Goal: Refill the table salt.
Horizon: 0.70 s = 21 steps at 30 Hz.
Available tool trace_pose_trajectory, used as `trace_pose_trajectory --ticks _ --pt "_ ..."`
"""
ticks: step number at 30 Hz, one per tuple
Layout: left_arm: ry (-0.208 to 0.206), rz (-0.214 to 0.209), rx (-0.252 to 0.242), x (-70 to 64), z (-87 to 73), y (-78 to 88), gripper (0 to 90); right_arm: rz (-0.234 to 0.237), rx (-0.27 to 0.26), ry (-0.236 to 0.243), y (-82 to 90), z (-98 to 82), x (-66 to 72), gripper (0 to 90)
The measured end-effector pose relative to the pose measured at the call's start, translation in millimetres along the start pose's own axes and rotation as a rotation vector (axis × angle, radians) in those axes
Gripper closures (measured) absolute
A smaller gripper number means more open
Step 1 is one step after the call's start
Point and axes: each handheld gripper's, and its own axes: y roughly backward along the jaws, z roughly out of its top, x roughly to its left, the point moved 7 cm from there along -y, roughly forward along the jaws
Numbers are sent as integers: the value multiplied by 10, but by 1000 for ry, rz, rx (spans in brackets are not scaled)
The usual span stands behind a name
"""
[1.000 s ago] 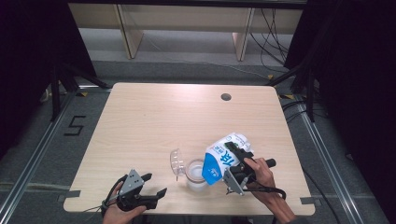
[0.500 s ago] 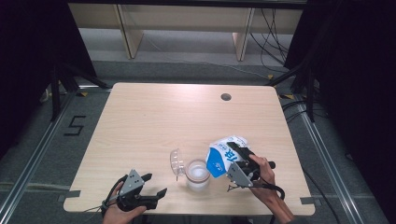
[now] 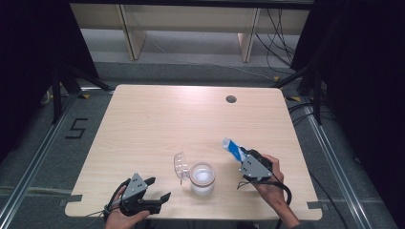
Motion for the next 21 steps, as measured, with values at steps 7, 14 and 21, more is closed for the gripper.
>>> trace_pose_trajectory --ticks 7,14,21 --pt "3 -7 -5 -1 3 -7 219 57 14 -91 -57 -107 36 881" --pt "1 -2 1 -4 -1 -3 219 72 -15 -191 -45 -106 -10 883" --pt "-5 -3 2 2 0 -6 219 93 -41 -295 -79 -122 -27 886"
